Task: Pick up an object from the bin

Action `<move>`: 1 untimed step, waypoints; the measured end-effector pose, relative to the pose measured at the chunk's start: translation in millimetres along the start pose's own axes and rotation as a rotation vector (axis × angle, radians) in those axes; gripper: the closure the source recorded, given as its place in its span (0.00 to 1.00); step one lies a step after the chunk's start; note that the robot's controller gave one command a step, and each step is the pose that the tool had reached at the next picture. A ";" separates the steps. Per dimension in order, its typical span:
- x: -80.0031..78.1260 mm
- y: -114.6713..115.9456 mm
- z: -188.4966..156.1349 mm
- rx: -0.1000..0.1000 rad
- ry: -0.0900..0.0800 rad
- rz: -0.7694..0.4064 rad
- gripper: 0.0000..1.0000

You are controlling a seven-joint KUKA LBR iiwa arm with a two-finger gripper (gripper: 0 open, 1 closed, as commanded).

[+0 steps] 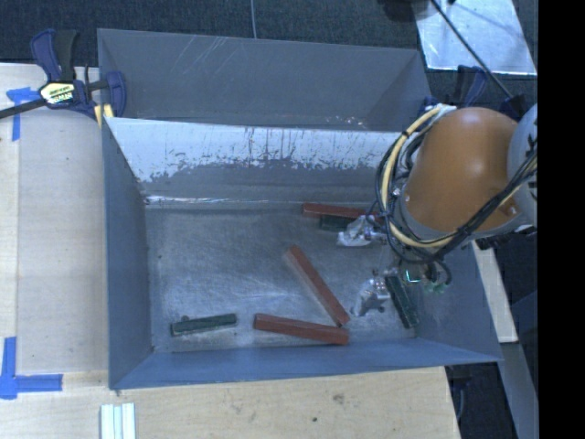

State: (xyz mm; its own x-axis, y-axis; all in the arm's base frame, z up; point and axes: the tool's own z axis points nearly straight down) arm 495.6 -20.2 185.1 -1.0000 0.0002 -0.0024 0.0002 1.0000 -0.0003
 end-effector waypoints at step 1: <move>-11.7 0.0 44.2 0.000 -0.009 0.012 0.00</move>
Offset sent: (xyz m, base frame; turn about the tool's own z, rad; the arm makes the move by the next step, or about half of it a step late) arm 0.0335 0.0104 -0.1151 0.1580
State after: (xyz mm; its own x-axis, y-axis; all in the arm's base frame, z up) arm 507.4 -20.2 140.9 -0.9999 0.0126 -0.0110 0.0126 0.9999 0.0000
